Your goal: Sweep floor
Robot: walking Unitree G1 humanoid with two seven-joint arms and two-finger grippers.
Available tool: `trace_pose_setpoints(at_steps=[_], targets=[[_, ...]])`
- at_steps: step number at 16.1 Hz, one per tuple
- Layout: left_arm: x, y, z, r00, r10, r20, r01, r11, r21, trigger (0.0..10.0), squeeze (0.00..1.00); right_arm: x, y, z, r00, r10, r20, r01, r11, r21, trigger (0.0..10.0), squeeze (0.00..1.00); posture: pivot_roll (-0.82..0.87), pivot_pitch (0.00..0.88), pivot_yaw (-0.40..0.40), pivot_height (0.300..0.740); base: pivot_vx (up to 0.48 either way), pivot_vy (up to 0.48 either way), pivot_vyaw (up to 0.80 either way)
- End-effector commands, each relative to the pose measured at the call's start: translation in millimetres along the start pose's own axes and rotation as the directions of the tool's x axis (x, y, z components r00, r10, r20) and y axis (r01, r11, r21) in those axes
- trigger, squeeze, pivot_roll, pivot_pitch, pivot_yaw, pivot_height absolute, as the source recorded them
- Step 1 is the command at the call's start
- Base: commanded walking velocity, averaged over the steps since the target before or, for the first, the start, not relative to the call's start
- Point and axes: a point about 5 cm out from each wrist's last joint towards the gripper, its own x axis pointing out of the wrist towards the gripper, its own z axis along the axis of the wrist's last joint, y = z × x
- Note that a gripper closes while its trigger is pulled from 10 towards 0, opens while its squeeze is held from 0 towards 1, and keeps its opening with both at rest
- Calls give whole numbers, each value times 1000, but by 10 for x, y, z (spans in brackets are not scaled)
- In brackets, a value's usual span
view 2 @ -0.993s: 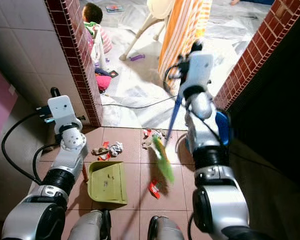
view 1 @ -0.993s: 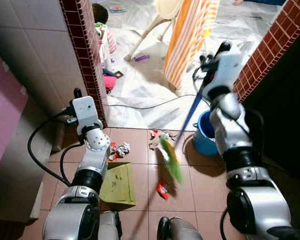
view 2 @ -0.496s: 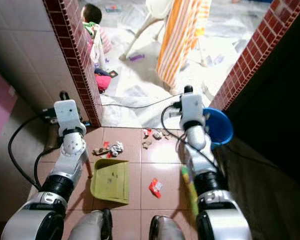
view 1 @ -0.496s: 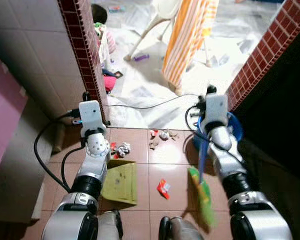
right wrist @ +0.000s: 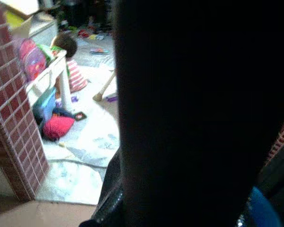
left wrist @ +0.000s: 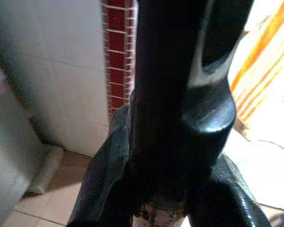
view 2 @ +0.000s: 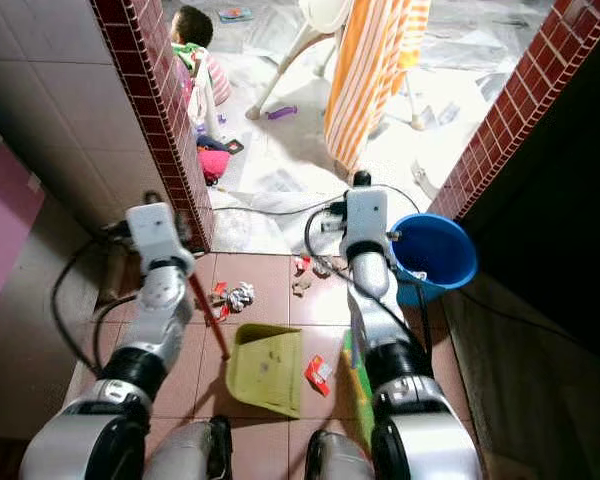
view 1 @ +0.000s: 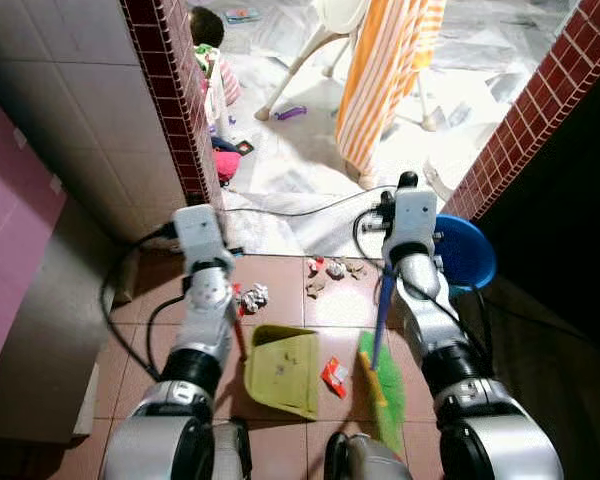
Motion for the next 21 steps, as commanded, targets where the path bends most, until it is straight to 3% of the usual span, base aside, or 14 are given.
trace_pose_setpoints(at_steps=[1, 2, 3, 4, 5, 9, 10, 11, 13, 16, 21], targets=[[-158, -101, -372, 982, -41, -187, 37, 999, -27, 10000, 0, 55, 18, 65, 999, -35, -24, 39, 984, 173, 10000, 0, -8, 187, -24, 740, 0, 0, 0], [-156, -114, -373, 981, -46, -189, 41, 999, -27, 10000, 0, 117, 40, 184, 999, -31, -29, 39, 926, 374, 10000, 0, -12, 186, -24, 740, 0, 0, 0], [-150, -107, -369, 981, -41, -188, 37, 999, -25, 10000, 0, 228, 30, 519, 999, -21, 42, -8, 810, 586, 10000, 0, -17, 185, -23, 740, 0, 0, 0], [-146, -103, -369, 981, -36, -189, 32, 999, -24, 10000, 0, 270, -3, 665, 996, -15, 88, -41, 798, 601, 10000, 0, -24, 180, -24, 740, 0, 0, 0], [-144, -98, -370, 981, -31, -191, 27, 999, -24, 10000, 0, 286, -30, 761, 990, 1, 144, -80, 833, 547, 10000, 0, -26, 177, -24, 740, 0, 0, 0], [-115, -68, -346, 984, -7, -179, 6, 1000, -9, 10000, 0, 321, -121, 891, 977, 44, 209, -129, 900, 416, 10000, 0, -25, 169, -28, 740, 0, 0, 0], [-101, -34, -320, 987, 12, -158, -10, 1000, 13, 10000, 0, 311, -133, 949, 969, 61, 241, -146, 925, 351, 10000, 0, -24, 166, -29, 740, 0, 0, 0], [-73, 34, -282, 991, 42, -128, -31, 995, 90, 10000, 0, 299, -151, 1041, 954, 78, 289, -154, 956, 250, 10000, 0, -24, 166, -29, 740, 0, 0, 0], [-40, 114, -223, 994, 79, -81, -66, 986, 153, 10000, 0, 300, -195, 1102, 937, 86, 338, -134, 984, 120, 10000, 0, -26, 160, -31, 740, 0, 0, 0], [-51, 228, -263, 985, 151, -79, -132, 969, 206, 10000, 0, 293, -289, 1026, 943, 66, 326, -86, 995, 46, 10000, 0, -23, 163, -36, 740, 0, 0, 0], [-85, 226, -322, 982, 158, -106, -131, 965, 228, 10000, 0, 267, -430, 848, 965, 14, 263, -22, 999, 29, 10000, 0, -24, 170, -38, 740, 0, 0, 0]])
